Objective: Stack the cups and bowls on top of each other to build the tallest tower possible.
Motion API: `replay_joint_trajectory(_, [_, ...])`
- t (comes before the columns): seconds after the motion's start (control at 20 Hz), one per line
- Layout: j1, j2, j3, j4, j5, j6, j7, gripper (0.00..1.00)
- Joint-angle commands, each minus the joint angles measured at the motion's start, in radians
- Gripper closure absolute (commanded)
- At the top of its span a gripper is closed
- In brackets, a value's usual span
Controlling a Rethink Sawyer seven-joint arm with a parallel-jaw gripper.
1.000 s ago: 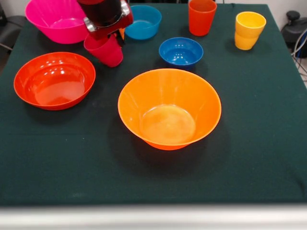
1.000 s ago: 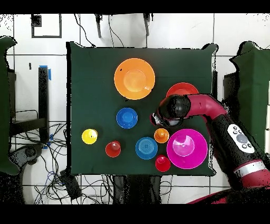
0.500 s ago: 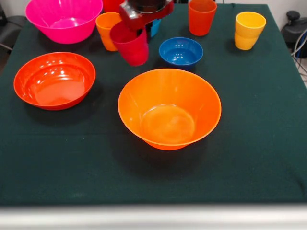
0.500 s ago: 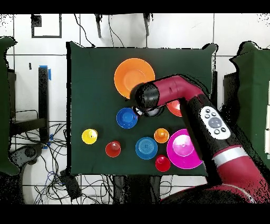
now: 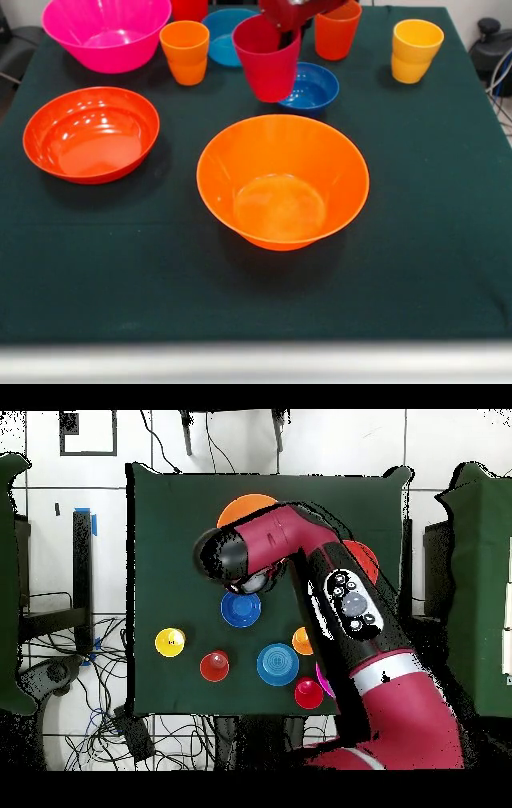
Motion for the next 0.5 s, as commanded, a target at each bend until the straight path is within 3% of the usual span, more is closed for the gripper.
replay_joint_trajectory(0.05, [0.052,0.007,-0.116,-0.129,0.007,0.097,0.156,1.0])
replay_joint_trajectory(0.15, [0.067,0.02,-0.128,-0.154,-0.003,0.123,0.128,1.0])
replay_joint_trajectory(0.5, [0.076,0.113,-0.153,-0.214,-0.005,0.035,0.12,1.0])
